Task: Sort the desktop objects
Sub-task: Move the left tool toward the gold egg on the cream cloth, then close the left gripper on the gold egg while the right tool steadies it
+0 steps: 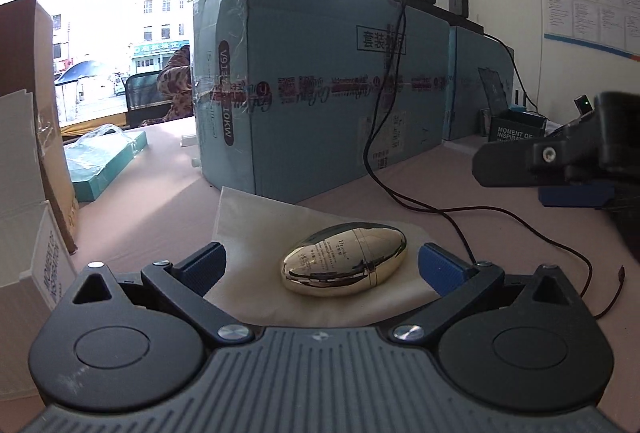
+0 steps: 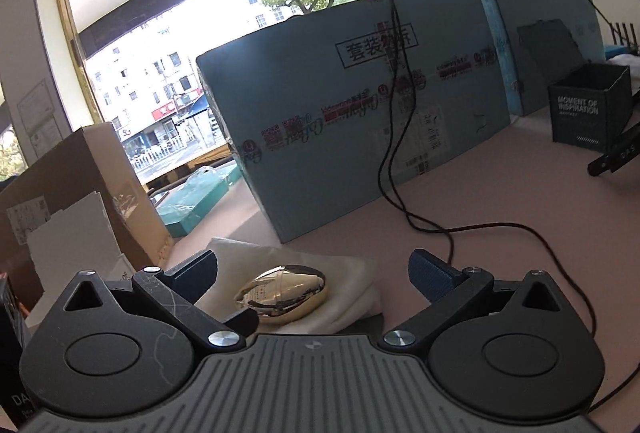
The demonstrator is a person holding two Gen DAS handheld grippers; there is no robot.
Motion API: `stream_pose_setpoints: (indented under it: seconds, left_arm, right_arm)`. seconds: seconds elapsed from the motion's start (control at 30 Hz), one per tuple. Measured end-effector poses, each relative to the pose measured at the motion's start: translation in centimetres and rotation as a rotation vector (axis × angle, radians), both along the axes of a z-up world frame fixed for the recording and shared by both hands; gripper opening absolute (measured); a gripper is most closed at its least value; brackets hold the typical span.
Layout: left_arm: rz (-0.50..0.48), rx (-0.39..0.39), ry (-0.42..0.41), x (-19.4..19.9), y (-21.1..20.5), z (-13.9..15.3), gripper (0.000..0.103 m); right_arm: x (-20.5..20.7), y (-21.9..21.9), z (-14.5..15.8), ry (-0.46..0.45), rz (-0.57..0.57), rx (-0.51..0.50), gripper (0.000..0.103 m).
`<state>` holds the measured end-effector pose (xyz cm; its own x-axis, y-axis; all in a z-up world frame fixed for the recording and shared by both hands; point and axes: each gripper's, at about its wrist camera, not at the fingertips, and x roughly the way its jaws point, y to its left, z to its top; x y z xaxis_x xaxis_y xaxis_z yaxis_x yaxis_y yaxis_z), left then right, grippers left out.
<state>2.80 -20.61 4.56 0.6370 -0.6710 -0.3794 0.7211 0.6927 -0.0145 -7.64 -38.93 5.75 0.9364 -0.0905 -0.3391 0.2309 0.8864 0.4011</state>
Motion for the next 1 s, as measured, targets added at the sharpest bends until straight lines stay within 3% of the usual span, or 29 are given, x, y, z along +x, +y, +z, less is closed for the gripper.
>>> stream_pose_setpoints:
  seconds: [0.13, 0.2, 0.37, 0.47, 0.73, 1.0]
  left_arm:
    - [-0.018, -0.019, 0.007, 1.1, 0.3, -0.3, 0.103]
    - [-0.023, -0.023, 0.008, 1.6, 0.4, -0.4, 0.103]
    - [-0.09, -0.01, -0.001, 2.3, 0.2, -0.9, 0.096]
    - [-0.116, 0.012, -0.046, 2.0, -0.2, -1.2, 0.095]
    - [-0.113, 0.031, 0.013, 3.5, -1.4, -2.1, 0.089]
    - [-0.155, 0.049, 0.071, 4.5, -2.4, -2.6, 0.083]
  right_arm:
    - [2.4, -0.5, -0.4, 0.004, 0.063, 0.033, 0.098]
    - [3.6, -0.7, -0.8, 0.01, 0.079, 0.045, 0.09]
    - [5.1, -2.4, -2.9, -0.017, 0.12, 0.159, 0.081]
    - [5.7, -3.3, -3.8, -0.037, 0.146, 0.216, 0.067]
    - [7.1, -3.7, -4.9, 0.046, 0.173, 0.217, 0.065]
    - [7.5, -3.9, -5.7, 0.066, 0.203, 0.255, 0.065]
